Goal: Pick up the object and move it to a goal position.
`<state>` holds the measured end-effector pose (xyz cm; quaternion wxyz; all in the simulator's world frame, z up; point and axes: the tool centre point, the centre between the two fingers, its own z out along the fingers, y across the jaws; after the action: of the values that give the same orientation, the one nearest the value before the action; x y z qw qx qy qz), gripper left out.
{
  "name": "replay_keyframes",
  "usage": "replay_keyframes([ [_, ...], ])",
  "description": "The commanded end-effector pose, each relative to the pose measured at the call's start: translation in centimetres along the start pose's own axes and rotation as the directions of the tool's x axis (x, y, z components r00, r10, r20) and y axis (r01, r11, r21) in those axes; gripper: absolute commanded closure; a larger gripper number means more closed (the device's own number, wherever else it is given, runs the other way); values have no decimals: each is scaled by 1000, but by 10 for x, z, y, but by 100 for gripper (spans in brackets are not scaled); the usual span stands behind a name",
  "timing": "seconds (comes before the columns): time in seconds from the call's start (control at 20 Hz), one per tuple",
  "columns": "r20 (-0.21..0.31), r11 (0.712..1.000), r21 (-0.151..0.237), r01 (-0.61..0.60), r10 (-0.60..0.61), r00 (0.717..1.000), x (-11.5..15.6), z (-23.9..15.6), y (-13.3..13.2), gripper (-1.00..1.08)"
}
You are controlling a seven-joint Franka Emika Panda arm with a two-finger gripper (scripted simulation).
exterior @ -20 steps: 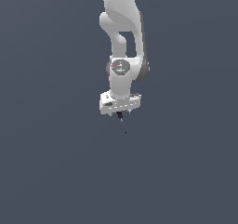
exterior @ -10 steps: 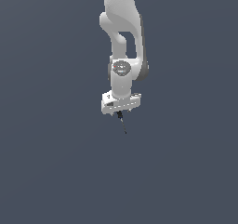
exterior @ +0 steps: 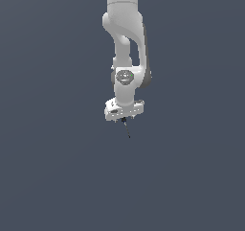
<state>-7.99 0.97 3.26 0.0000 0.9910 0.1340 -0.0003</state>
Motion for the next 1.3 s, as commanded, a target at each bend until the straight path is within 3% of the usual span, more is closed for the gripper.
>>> replay_keyframes([
  [0.0, 0, 1000, 0, 1, -1, 1000, 0, 10, 0, -92],
  [0.3, 0, 1000, 0, 1, -1, 1000, 0, 20, 0, -92],
  [0.35, 0, 1000, 0, 1, -1, 1000, 0, 20, 0, 108],
  [0.95, 0, 1000, 0, 1, -1, 1000, 1, 19, 2, 108],
  [1.25, 0, 1000, 0, 1, -1, 1000, 8, 13, 23, 108],
])
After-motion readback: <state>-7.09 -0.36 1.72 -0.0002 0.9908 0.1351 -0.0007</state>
